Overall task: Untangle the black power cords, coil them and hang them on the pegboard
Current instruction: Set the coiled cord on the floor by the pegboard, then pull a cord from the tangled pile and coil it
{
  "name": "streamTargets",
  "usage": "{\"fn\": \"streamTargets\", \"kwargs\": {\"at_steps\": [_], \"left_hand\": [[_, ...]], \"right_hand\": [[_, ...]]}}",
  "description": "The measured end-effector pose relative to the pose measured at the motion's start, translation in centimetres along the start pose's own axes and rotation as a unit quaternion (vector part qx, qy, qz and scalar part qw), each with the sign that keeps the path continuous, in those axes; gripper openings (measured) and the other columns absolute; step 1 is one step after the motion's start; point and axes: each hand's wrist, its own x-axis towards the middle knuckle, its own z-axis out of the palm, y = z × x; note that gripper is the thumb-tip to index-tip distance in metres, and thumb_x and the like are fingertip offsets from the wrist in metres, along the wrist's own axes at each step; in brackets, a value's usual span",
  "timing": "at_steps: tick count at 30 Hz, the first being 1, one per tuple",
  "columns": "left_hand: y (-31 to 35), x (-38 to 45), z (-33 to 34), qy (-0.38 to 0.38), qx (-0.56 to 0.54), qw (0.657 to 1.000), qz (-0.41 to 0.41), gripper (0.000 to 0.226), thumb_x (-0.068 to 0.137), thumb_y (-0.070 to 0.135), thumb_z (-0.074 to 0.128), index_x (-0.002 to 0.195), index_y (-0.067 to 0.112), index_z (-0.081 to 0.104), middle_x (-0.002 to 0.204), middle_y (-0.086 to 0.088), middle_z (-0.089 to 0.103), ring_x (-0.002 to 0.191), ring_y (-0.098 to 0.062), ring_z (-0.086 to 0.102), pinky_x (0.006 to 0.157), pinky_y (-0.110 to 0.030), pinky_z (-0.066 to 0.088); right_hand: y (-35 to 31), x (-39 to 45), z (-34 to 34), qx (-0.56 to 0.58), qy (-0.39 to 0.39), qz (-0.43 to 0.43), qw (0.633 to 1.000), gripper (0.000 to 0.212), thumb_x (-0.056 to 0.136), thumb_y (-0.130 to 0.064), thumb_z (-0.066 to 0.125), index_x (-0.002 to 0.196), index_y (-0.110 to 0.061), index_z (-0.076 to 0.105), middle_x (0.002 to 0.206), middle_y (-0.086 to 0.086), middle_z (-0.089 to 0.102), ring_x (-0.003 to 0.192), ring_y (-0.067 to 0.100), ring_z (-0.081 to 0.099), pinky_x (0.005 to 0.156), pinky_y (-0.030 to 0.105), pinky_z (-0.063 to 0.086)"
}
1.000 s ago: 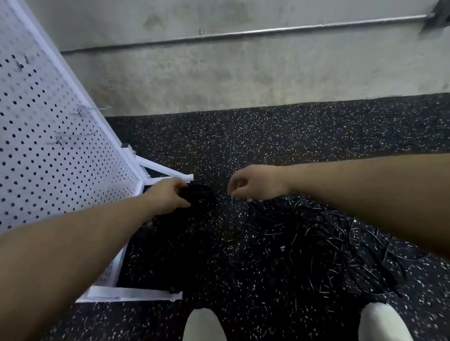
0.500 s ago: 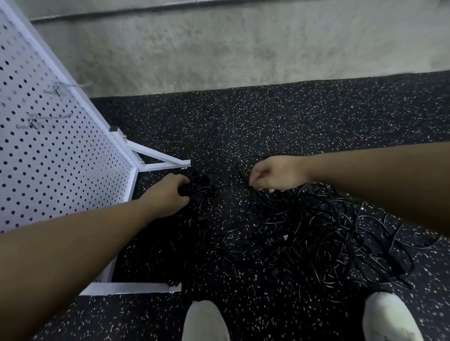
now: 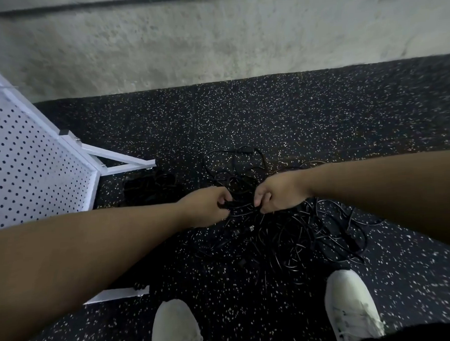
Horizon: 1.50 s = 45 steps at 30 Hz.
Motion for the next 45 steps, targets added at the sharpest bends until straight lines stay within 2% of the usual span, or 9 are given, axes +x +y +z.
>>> {"fn": "streamTargets", "kwargs": {"at_steps": [6,11,14,18,26,33,39,42,45], "left_hand": [[2.7,3.2,2.0,-0.066,-0.061,0.996,0.025,0.043,0.103,0.033,0.059,0.143,0.021,0.051,0.132,0.004,0.064,0.098,-0.008,0.06,0.082,-0.015,0.046],[4.3,3.5,2.6,-0.096,-0.089,0.991,0.026,0.045,0.103,0.035,0.058,0.144,0.019,0.05,0.131,0.001,0.066,0.106,-0.015,0.065,0.089,-0.023,0.048],[5.3,3.0,1.7,-0.069,-0.122,0.989,0.044,0.034,0.104,0.031,0.058,0.135,0.017,0.056,0.116,-0.002,0.069,0.091,-0.014,0.063,0.069,-0.017,0.045],[6.0,1.9,-1.1,0.01,-0.126,0.991,0.047,0.023,0.106,0.028,0.053,0.106,0.009,0.068,0.075,0.007,0.06,0.058,0.0,0.05,0.049,-0.013,0.036],[10.1,-2.5,-8.1,0.042,-0.183,0.98,0.061,0.022,0.108,0.029,0.047,0.113,0.019,0.066,0.097,0.002,0.071,0.083,-0.016,0.072,0.062,-0.023,0.052],[16.0,-6.5,-11.0,0.198,-0.271,0.938,0.091,0.025,0.11,0.031,0.04,0.102,0.02,0.061,0.076,0.003,0.047,0.067,-0.013,0.049,0.07,-0.031,0.058],[18.6,-8.1,-11.5,0.273,-0.335,0.897,0.093,0.019,0.109,0.029,0.046,0.11,0.022,0.064,0.09,0.004,0.063,0.084,-0.012,0.064,0.086,-0.033,0.057],[18.6,-7.6,-10.6,0.323,-0.209,0.919,0.088,0.02,0.104,0.035,0.055,0.12,0.024,0.062,0.114,0.005,0.064,0.107,-0.014,0.062,0.102,-0.036,0.049],[19.2,-7.7,-9.8,0.452,-0.084,0.872,0.17,0.011,0.101,0.04,0.057,0.101,0.029,0.06,0.107,0.009,0.057,0.103,-0.012,0.055,0.099,-0.037,0.044]], "right_hand": [[3.2,1.6,2.5,-0.08,-0.068,0.008,0.994,0.051,0.099,-0.034,0.062,0.147,-0.024,0.05,0.135,-0.001,0.061,0.122,0.02,0.057,0.098,0.029,0.044],[4.4,1.5,2.1,0.019,-0.001,-0.022,1.0,0.031,0.102,-0.03,0.058,0.132,-0.025,0.063,0.09,-0.009,0.073,0.072,-0.004,0.059,0.067,0.014,0.041],[4.6,0.5,0.5,0.09,0.08,-0.034,0.992,0.02,0.103,-0.029,0.058,0.12,-0.026,0.066,0.083,-0.008,0.071,0.053,-0.01,0.054,0.053,0.007,0.036],[4.1,-2.9,-1.8,0.162,0.125,-0.045,0.978,0.017,0.105,-0.03,0.053,0.114,-0.027,0.067,0.089,-0.004,0.076,0.072,0.006,0.072,0.07,0.019,0.054],[1.2,-11.1,-5.7,0.204,0.257,-0.037,0.944,0.016,0.103,-0.033,0.058,0.096,-0.021,0.067,0.083,0.003,0.077,0.069,0.023,0.075,0.063,0.029,0.056],[0.4,-17.8,-7.4,0.327,0.366,-0.06,0.869,0.033,0.094,-0.05,0.065,0.091,-0.017,0.066,0.073,-0.002,0.062,0.062,0.009,0.061,0.064,0.023,0.05],[1.5,-19.4,-5.2,0.386,0.304,-0.076,0.868,0.038,0.108,-0.042,0.039,0.099,-0.009,0.057,0.091,0.007,0.078,0.102,0.03,0.071,0.104,0.047,0.044],[1.2,-19.9,-4.6,0.414,0.331,-0.07,0.845,0.04,0.111,-0.039,0.03,0.086,-0.012,0.046,0.064,0.007,0.062,0.075,0.028,0.07,0.091,0.046,0.056],[0.9,-20.1,-5.1,0.531,0.365,-0.072,0.761,0.037,0.111,-0.036,0.031,0.083,-0.013,0.04,0.055,-0.001,0.044,0.052,0.02,0.05,0.065,0.04,0.06]]}}
